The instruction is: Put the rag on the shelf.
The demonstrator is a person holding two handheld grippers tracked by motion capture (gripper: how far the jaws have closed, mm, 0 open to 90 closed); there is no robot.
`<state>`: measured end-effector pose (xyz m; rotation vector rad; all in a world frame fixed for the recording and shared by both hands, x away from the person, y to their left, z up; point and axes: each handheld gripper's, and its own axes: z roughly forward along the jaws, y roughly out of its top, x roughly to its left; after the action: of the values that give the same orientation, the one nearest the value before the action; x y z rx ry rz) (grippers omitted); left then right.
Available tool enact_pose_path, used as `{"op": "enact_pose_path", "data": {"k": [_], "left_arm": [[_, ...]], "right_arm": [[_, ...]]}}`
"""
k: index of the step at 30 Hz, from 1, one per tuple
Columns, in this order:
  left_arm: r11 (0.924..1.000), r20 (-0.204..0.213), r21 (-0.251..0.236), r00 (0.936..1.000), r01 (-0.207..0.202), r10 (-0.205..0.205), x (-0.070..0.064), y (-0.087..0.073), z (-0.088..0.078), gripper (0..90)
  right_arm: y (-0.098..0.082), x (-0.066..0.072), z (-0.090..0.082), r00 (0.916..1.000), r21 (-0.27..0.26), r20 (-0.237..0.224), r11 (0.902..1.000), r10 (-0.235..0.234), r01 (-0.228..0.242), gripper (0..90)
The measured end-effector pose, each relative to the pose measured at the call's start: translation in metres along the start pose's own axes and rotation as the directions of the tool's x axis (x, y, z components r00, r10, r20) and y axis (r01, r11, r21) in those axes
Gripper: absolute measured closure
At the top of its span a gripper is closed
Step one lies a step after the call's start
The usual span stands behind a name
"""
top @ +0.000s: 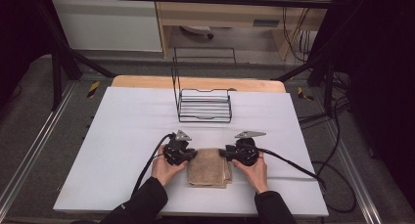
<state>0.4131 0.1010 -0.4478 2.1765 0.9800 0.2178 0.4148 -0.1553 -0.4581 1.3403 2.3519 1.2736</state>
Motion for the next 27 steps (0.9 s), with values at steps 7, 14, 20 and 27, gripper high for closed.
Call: {"op": "enact_pose_path", "data": {"k": [7, 14, 20, 27], "left_arm": [[1.0000, -0.001, 0.000, 1.0000, -0.004, 0.004, -0.0001, -0.0001, -0.0001, 81.6], [1.0000, 0.004, -0.001, 1.0000, -0.002, 0.002, 0.0006, -0.0002, -0.0001, 81.6], [1.0000, 0.019, -0.004, 0.9998, 0.006, -0.006, 0.0028, -0.0003, -0.0005, 81.9], [0.9994, 0.036, -0.027, 0.9992, 0.021, -0.020, 0.0042, 0.0003, -0.0052, 83.8]], "right_arm": [[0.0000, 0.0060, 0.0022, 0.9998, 0.019, -0.009, 0.9997, -0.016, 0.017, 73.3], [0.0001, 0.0067, 0.0027, 0.9992, 0.032, -0.026, 0.9990, 0.032, -0.031, 81.7], [0.0007, 0.0067, 0.0019, 0.9986, 0.034, -0.028, 0.9985, 0.044, -0.043, 84.2], [0.0039, 0.0085, -0.0061, 0.9979, 0.006, -0.043, 0.9989, 0.047, -0.047, 84.5]]}}
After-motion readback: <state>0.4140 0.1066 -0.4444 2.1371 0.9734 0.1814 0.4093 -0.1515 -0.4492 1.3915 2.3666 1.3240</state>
